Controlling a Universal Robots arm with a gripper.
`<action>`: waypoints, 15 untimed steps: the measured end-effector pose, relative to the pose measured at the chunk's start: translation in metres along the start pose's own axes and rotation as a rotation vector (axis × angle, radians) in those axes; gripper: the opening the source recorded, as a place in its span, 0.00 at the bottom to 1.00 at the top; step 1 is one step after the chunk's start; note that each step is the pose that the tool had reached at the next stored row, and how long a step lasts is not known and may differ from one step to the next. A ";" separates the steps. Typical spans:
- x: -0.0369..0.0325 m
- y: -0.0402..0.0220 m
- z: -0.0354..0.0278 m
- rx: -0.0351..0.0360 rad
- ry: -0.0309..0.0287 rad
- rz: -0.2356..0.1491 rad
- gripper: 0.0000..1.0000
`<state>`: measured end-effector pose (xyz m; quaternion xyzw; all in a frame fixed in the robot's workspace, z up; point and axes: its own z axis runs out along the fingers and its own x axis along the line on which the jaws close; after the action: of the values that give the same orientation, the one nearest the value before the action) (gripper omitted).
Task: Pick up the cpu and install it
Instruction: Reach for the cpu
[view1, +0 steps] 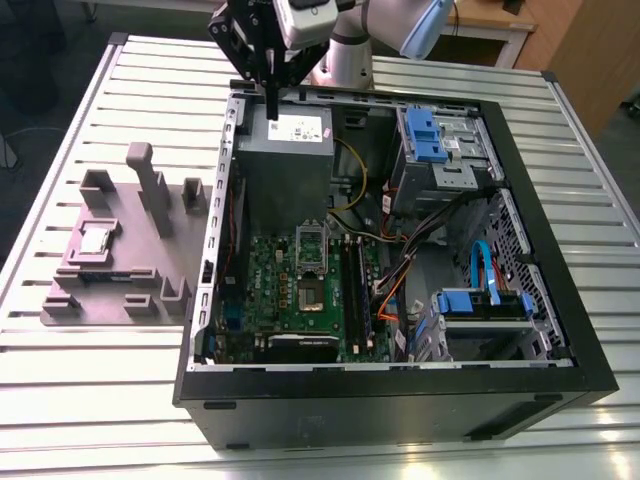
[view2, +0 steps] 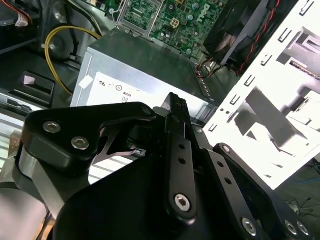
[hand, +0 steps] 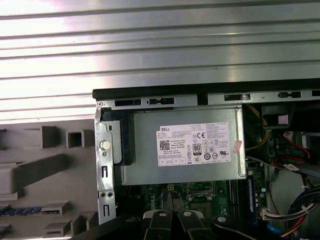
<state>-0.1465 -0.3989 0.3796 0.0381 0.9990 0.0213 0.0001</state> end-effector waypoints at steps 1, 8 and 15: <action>0.0008 0.0000 0.0000 0.0001 0.0000 0.000 0.10; 0.0075 -0.0006 0.0001 0.0001 0.0001 0.000 0.10; 0.0150 -0.0011 0.0003 0.0000 0.0001 0.000 0.10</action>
<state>-0.1615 -0.3989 0.3793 0.0381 0.9990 0.0213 0.0001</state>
